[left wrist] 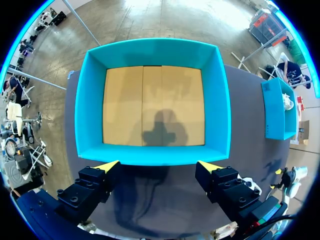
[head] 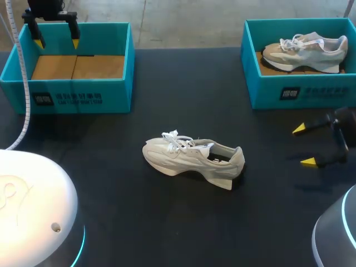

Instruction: Take the shoe out of the shoebox, open the shoe tongue, remove and reinsert the insole, then place the shoe into the shoebox

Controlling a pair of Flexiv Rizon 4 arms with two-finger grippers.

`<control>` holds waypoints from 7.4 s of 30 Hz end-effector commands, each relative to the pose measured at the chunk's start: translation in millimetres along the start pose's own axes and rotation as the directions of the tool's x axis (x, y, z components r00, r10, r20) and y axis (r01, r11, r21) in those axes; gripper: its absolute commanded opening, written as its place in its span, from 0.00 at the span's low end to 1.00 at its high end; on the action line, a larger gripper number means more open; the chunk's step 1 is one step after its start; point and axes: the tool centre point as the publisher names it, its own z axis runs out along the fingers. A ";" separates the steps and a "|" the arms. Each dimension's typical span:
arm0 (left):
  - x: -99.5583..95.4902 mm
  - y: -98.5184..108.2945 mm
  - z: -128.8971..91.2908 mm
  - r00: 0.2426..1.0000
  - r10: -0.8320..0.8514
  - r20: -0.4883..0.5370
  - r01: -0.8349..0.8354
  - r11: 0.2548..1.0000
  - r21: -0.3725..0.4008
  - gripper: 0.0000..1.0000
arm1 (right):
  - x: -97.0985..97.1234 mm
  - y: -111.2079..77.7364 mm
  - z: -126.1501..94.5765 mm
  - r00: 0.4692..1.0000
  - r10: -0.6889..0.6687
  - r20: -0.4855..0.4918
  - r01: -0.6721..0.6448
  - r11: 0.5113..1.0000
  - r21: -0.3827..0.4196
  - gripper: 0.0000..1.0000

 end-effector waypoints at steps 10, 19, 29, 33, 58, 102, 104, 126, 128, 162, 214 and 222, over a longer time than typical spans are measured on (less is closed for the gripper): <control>-0.1 0.1 -0.2 1.000 0.000 0.001 0.000 1.000 -0.001 1.00 | 1.8 0.9 1.2 1.000 -0.001 0.004 0.001 1.000 0.003 1.00; -0.1 0.1 -0.2 1.000 0.000 0.001 0.000 1.000 -0.001 1.00 | 1.8 0.9 1.2 1.000 -0.001 0.004 0.001 1.000 0.003 1.00; -0.1 0.1 -0.2 1.000 0.000 0.001 0.000 1.000 -0.001 1.00 | 1.8 0.9 1.2 1.000 -0.001 0.004 0.001 1.000 0.003 1.00; -0.1 0.1 -0.2 1.000 0.000 0.001 0.000 1.000 -0.001 1.00 | 1.8 0.9 1.2 1.000 -0.001 0.004 0.001 1.000 0.003 1.00; -0.1 0.1 -0.2 1.000 0.000 0.001 0.000 1.000 -0.001 1.00 | 12.3 5.4 14.1 0.996 0.036 0.079 -0.037 0.999 0.013 1.00; -0.1 0.1 -0.2 1.000 0.000 0.001 0.000 1.000 -0.001 1.00 | 38.5 28.4 126.8 0.916 0.235 0.326 -0.234 0.971 -0.042 1.00; -0.1 0.1 -0.2 1.000 0.000 0.001 0.000 1.000 -0.001 1.00 | 39.1 29.5 129.4 0.913 0.240 0.329 -0.238 0.970 -0.047 1.00; -0.1 0.1 -0.2 1.000 0.000 0.001 0.000 1.000 -0.001 1.00 | 30.3 40.8 158.1 0.892 0.270 0.363 -0.254 0.963 -0.093 1.00; -0.1 0.1 -0.2 1.000 0.000 0.001 0.000 1.000 -0.001 1.00 | 29.7 41.6 160.9 0.892 0.272 0.361 -0.254 0.962 -0.097 1.00; -0.1 0.1 -0.2 1.000 0.000 0.001 0.000 1.000 -0.001 1.00 | 15.0 45.0 203.5 0.902 0.286 0.324 -0.254 0.957 -0.139 1.00; -0.1 0.1 -0.2 1.000 0.000 0.001 0.000 1.000 -0.001 1.00 | 19.3 43.9 197.7 0.997 0.069 0.023 -0.066 0.990 -0.123 0.00; -0.1 0.1 -0.2 1.000 0.000 0.001 0.000 1.000 -0.001 1.00 | 19.6 43.4 198.2 0.997 0.070 0.023 -0.067 0.990 -0.122 0.00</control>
